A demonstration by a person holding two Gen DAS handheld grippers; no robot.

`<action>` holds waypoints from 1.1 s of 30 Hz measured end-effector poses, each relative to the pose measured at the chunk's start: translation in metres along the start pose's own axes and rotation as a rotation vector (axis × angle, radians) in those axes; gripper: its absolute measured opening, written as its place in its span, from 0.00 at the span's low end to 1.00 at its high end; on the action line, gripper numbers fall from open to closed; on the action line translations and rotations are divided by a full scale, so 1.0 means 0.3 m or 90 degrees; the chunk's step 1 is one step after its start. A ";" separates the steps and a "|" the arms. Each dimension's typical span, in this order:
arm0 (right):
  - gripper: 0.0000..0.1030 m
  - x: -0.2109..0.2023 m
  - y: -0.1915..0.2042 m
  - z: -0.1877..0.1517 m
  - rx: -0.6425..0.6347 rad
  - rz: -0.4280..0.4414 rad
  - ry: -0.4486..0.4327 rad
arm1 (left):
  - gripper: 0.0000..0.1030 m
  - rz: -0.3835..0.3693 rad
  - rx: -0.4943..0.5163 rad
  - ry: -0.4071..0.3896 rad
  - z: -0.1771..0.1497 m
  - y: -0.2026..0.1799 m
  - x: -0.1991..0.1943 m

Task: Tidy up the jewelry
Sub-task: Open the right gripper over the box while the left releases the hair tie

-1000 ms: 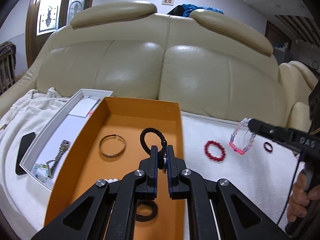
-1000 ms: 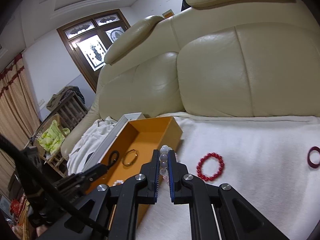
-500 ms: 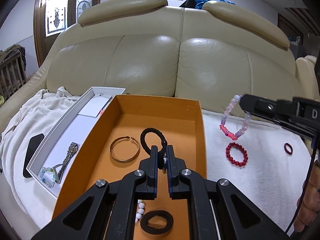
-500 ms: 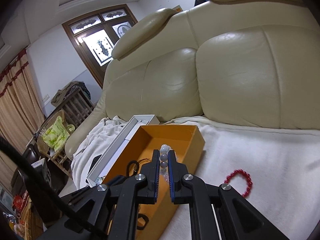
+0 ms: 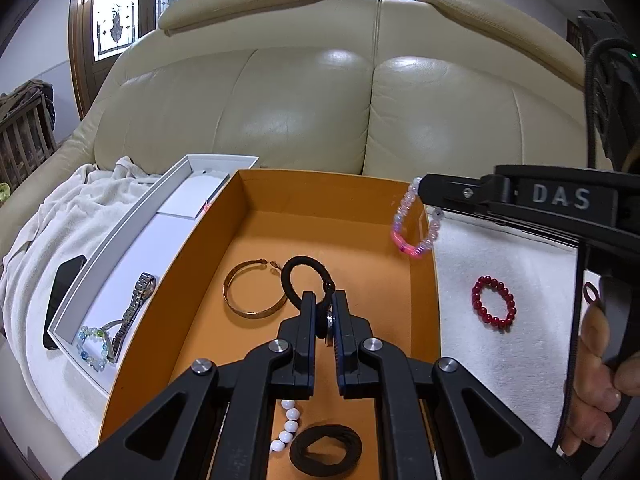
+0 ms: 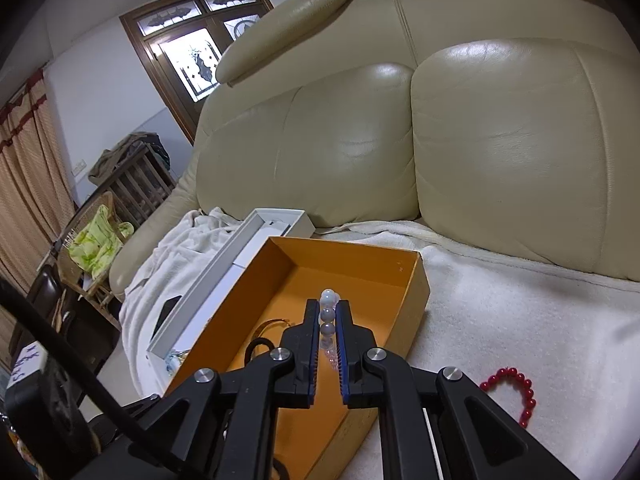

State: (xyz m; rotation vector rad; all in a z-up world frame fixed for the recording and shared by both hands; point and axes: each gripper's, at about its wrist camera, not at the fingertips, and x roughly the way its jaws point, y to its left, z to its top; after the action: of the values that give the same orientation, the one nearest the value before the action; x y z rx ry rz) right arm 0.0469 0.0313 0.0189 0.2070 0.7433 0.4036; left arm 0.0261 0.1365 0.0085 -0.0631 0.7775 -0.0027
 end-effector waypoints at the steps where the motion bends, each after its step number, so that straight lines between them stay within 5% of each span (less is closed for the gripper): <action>1: 0.09 0.009 -0.002 0.002 0.001 -0.002 0.002 | 0.08 0.001 0.001 0.002 -0.001 0.000 0.003; 19: 0.10 0.108 -0.058 -0.003 0.026 -0.025 0.032 | 0.08 -0.006 0.008 0.080 -0.018 -0.014 0.110; 23: 0.13 0.105 -0.087 -0.003 0.058 -0.014 0.038 | 0.20 -0.011 0.003 0.092 -0.016 -0.022 0.122; 25: 0.25 0.093 -0.102 -0.002 0.074 -0.009 0.034 | 0.32 -0.006 -0.003 0.088 -0.014 -0.023 0.119; 33: 0.25 -0.115 -0.237 -0.021 0.105 -0.027 -0.031 | 0.33 0.014 -0.008 0.050 0.008 -0.064 0.075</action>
State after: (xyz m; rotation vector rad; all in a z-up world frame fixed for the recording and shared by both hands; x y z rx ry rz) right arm 0.0398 -0.0475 0.0126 0.3548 0.7327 0.2961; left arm 0.0442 0.1168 -0.0044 -0.0663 0.8566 0.0197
